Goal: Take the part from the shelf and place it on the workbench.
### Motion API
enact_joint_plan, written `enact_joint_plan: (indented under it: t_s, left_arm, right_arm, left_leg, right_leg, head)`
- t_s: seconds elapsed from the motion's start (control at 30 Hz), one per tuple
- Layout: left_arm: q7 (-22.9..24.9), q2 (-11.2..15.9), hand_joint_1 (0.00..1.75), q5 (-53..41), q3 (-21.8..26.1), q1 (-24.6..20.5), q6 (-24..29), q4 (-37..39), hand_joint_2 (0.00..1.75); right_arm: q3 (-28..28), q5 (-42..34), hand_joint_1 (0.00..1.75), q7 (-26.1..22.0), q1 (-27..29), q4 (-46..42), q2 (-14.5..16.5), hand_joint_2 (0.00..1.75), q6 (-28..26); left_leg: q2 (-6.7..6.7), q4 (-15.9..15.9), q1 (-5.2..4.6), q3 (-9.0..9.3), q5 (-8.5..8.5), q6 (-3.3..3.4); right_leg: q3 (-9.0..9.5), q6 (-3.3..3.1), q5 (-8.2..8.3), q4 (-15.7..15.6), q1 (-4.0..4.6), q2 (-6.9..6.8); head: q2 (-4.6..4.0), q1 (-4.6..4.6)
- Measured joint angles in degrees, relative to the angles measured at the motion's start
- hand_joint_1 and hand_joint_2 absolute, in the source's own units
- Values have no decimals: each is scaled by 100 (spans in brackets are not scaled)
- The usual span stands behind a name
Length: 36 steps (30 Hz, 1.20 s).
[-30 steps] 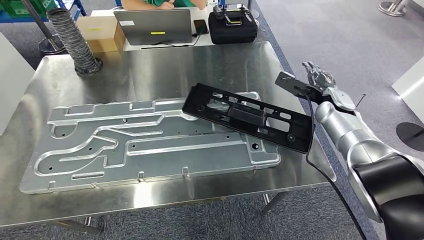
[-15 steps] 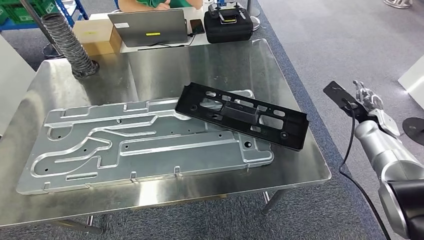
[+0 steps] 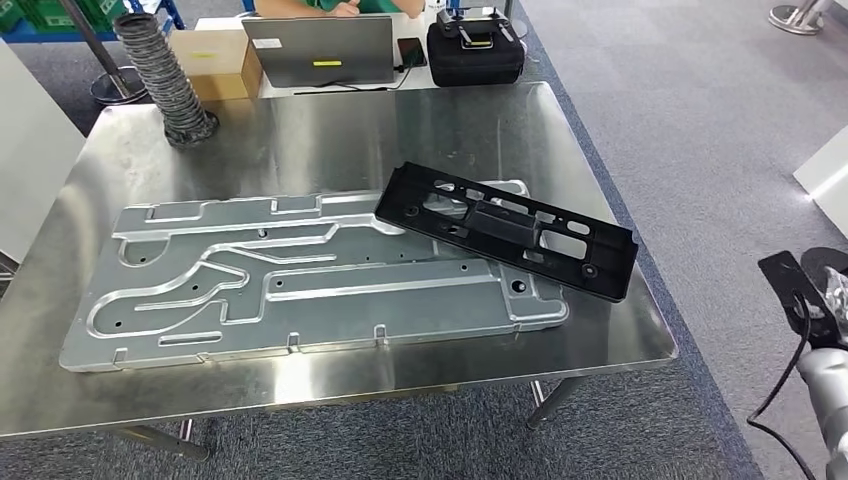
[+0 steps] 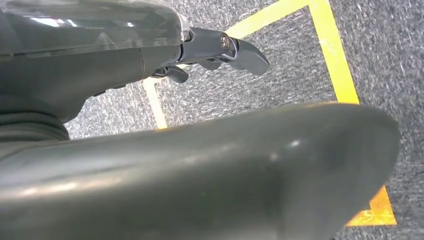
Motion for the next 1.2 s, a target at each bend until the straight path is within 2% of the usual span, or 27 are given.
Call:
enact_joint_plan:
  t_s: [0.03,0.07,0.1,0.2,0.23,0.27,0.3,0.37,0.4,0.43,0.53,0.57,0.6,0.63,0.7,0.73,0.77,0.87,0.9,0.93,0.97,1.03,1.07,1.1,1.13,1.17,1.2]
  left_arm:
    - [2,-1,0,0,0,2,-3,0,0]
    - [6,-1,0,0,0,4,-8,0,0]
    - [12,-1,0,0,0,6,-11,0,0]
    - [50,1,0,-5,0,-1,-16,0,0]
    - [62,3,0,-10,0,-6,-16,0,0]
    - [69,5,0,-15,0,-11,-16,0,0]
    - [75,8,0,-20,0,-13,-16,0,0]
    - [75,11,0,-26,0,-9,-16,0,0]
    - [71,14,0,-29,0,-8,-15,0,0]
    - [64,16,0,-34,0,-7,-8,0,0]
    - [49,19,0,-49,0,-2,29,0,0]
    - [48,19,0,-50,0,2,37,0,0]
    - [49,19,0,-51,0,4,41,0,0]
    - [51,19,0,-51,0,3,43,0,0]
    - [57,24,0,-52,0,-16,49,0,0]
    - [61,29,0,-52,0,-29,49,0,0]
    - [67,34,0,-52,0,-44,47,0,0]
    - [96,44,0,-54,0,-57,38,0,0]
    - [106,45,0,-56,0,-60,41,0,0]
    - [113,47,0,-58,0,-65,46,0,0]
    - [117,47,0,-61,0,-71,51,0,0]
    - [121,47,0,-63,0,-75,59,0,0]
    - [122,47,0,-62,0,-74,61,0,0]
    - [123,47,0,-61,0,-73,61,0,0]
    - [123,47,0,-60,0,-72,62,0,0]
    - [122,46,0,-59,0,-72,64,0,0]
    - [121,48,0,-59,0,-73,69,0,0]
  right_arm:
    - [-135,-37,0,-27,180,-3,2,0,-21]
    - [-256,-65,0,-44,361,-5,16,0,-29]
    - [-362,-85,0,-52,518,-7,31,0,-32]
    - [-674,-130,0,-55,845,-7,62,0,-30]
    - [-778,-140,0,-53,931,-6,74,0,-27]
    - [-876,-148,0,-53,1015,-5,90,0,-21]
    - [-967,-155,0,-57,1101,-5,110,0,-12]
    - [-1147,-171,0,-85,1272,-8,143,0,3]
    - [-1234,-175,0,-109,1359,-18,163,0,8]
    - [-1323,-177,0,-133,1448,-35,183,0,10]
    - [-1559,-146,0,-170,1698,-89,253,0,17]
    - [-1623,-131,0,-168,1756,-95,276,0,24]
    - [-1682,-114,0,-159,1799,-96,298,0,38]
    - [-1736,-103,0,-146,1829,-97,316,0,56]
    - [-1829,-85,0,-107,1861,-96,344,0,101]
    - [-1871,-81,0,-93,1868,-95,357,0,116]
    - [-1909,-77,0,-81,1874,-93,372,0,125]
    - [-2003,-71,0,-64,1910,-73,438,0,130]
    - [-2029,-67,0,-55,1927,-60,461,0,131]
    - [-2056,-62,0,-43,1940,-46,484,0,133]
    - [-2079,-53,0,-28,1948,-31,511,0,138]
    - [-2109,-32,0,26,1959,9,590,0,167]
    - [-2119,-21,0,63,1969,36,648,0,187]
    - [-2128,-15,0,105,1981,66,713,0,205]
    - [-2141,-13,0,139,1995,93,777,0,215]
    - [-2159,-18,0,163,2008,117,837,0,215]
    - [-2182,-28,0,184,2018,135,898,0,207]
  left_leg:
    - [-1,10,-3,-21,7,2]
    - [-3,30,-6,-44,12,2]
    - [-4,59,-6,-73,15,-3]
    - [-4,206,-14,-180,-9,-59]
    - [-7,248,-24,-207,-22,-91]
    - [-8,276,-35,-223,-28,-122]
    - [-11,284,-44,-228,-23,-149]
    - [-11,316,-44,-241,-34,-201]
    - [-7,395,-40,-271,-117,-232]
    - [-3,579,-35,-338,-284,-261]
    - [8,1641,-16,-691,-1003,-316]
    - [9,1891,-14,-745,-1125,-318]
    - [10,1925,-13,-687,-1133,-309]
    - [9,1704,-15,-502,-1036,-287]
    - [8,806,-36,80,-760,-201]
    - [10,430,-49,299,-657,-165]
    - [12,201,-63,420,-603,-141]
    - [21,79,-76,417,-463,-83]
    - [29,35,-70,399,-387,-45]
    - [37,-9,-62,365,-304,-9]
    - [45,-39,-53,316,-228,14]
    - [57,-32,-60,175,-122,32]
    - [62,-16,-62,98,-77,27]
    - [67,9,-63,20,-37,19]
    - [69,46,-62,-59,-5,7]
    - [71,93,-59,-136,19,-9]
    - [71,152,-61,-212,37,-30]
  right_leg:
    - [-128,23,-136,326,-8,7]
    - [-179,41,-181,495,-20,7]
    - [-120,54,-120,432,-34,5]
    - [457,67,272,-604,-71,-1]
    - [580,37,339,-834,-64,4]
    - [617,-4,355,-920,-49,11]
    - [605,-47,372,-896,-30,20]
    - [581,-134,407,-902,-46,10]
    - [564,-174,430,-906,-56,-1]
    - [539,-213,458,-913,-65,-16]
    - [422,-269,544,-909,-49,-47]
    - [377,-270,576,-907,-44,-50]
    - [335,-267,609,-906,-38,-49]
    - [298,-262,643,-906,-31,-45]
    - [244,-242,709,-906,-17,-35]
    - [230,-220,743,-911,-10,-30]
    - [222,-188,777,-918,-8,-27]
    - [224,-72,880,-974,-24,-24]
    - [204,-46,832,-957,-33,-21]
    - [158,-27,690,-856,-40,-16]
    - [80,-13,449,-637,-47,-11]
    - [-111,23,-79,57,-48,-2]
    - [-157,44,-213,362,-51,-2]
    - [-124,61,-221,513,-57,-2]
    - [16,74,-120,444,-67,-4]
    - [256,84,22,168,-82,-7]
    - [543,87,82,-233,-94,-10]
  head:
    - [0,0]
    - [0,0]
    - [0,1]
    - [0,1]
    - [0,1]
    - [0,1]
    - [0,0]
    - [0,0]
    - [0,0]
    - [0,1]
    - [0,1]
    - [0,1]
    - [0,1]
    - [0,1]
    - [0,0]
    - [0,0]
    - [0,-1]
    - [0,-1]
    - [0,0]
    - [0,1]
    - [0,1]
    - [0,1]
    - [0,1]
    - [0,1]
    - [0,1]
    - [0,1]
    - [0,1]
